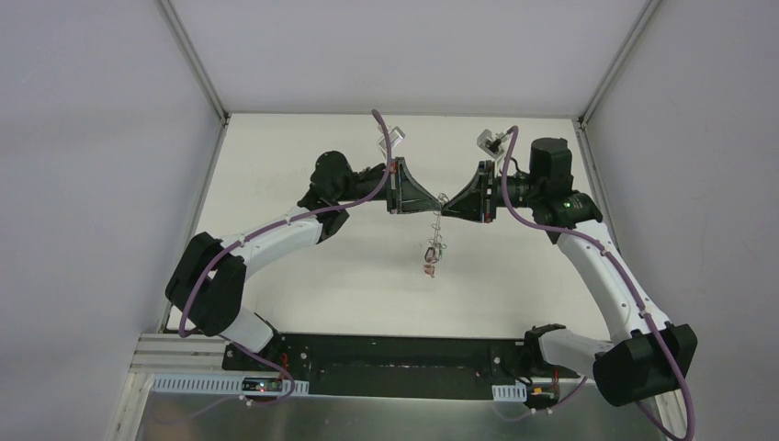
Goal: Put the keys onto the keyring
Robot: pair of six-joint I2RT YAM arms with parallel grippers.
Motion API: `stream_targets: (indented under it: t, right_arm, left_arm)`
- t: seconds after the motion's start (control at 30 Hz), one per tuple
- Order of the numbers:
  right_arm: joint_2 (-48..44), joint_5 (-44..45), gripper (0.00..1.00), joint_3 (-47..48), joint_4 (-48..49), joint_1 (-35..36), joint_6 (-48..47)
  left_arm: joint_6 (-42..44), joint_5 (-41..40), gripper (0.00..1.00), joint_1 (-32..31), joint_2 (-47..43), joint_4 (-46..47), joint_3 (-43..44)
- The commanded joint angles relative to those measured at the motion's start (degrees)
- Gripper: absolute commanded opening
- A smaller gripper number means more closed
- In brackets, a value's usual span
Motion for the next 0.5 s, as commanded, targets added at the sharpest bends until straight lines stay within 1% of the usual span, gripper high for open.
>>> stream_targets:
  t: [0.0,0.1,0.17,0.3,0.47]
  right_arm:
    - [-1.0,-1.5,0.13,-0.2,3.1,0.0,1.4]
    - [-0.9,-1.7,0.13,-0.2,3.5,-0.1,1.8]
    - [-0.9,-1.9,0.1,-0.4,3.6,-0.1,1.9]
    - [-1.0,-1.6,0.0,-0.2,3.2,0.0,1.0]
    - [-1.0,0.3,0.0,1.6,-1.3,0.0,-3.2]
  left_arm:
    - [-0.5,-0.6,0.0,-0.1,-0.5,5.4,0.6]
    - [-0.4,-0.5,0.0,-0.1,-0.4,5.1,0.6]
    - [-0.5,-0.5,0.0,-0.1,-0.5,5.2,0.7]
    - [-0.4,-0.4,0.0,-0.1,-0.6,5.2,0.7]
    - [2.3,0.8,0.0,-0.1,-1.2,3.0,0.8]
